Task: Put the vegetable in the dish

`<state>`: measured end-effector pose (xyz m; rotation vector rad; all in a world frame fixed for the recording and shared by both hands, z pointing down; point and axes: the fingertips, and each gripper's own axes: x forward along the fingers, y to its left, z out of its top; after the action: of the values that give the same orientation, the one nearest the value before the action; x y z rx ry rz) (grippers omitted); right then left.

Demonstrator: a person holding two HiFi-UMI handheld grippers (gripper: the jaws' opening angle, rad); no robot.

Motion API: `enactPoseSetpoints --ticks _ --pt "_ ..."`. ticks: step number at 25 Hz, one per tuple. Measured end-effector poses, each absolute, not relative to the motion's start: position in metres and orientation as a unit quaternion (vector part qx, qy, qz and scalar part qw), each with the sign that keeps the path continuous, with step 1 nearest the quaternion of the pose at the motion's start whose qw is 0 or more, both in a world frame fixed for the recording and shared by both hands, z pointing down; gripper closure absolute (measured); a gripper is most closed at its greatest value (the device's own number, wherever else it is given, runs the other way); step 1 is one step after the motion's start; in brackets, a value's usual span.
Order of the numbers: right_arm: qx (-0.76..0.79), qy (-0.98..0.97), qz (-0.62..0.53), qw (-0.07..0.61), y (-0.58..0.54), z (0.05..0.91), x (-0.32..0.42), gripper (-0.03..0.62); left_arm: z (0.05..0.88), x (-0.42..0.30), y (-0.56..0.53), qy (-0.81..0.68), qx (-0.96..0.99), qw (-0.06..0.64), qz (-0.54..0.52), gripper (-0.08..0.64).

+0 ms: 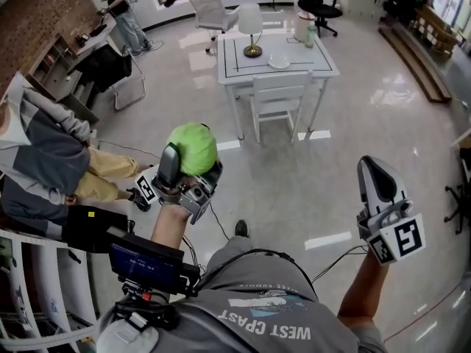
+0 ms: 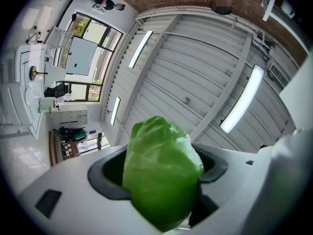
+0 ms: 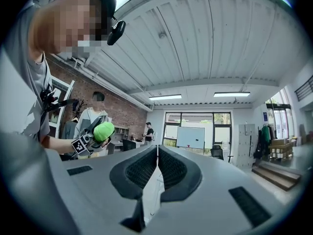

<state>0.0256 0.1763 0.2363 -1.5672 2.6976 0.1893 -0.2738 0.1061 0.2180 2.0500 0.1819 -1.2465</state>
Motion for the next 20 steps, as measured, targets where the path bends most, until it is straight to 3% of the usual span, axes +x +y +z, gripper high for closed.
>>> enactPoseSetpoints --ticks 20 --pt "-0.564 0.821 0.080 -0.031 0.006 0.229 0.003 0.584 0.219 -0.274 -0.108 0.133 0.790 0.385 -0.457 0.205"
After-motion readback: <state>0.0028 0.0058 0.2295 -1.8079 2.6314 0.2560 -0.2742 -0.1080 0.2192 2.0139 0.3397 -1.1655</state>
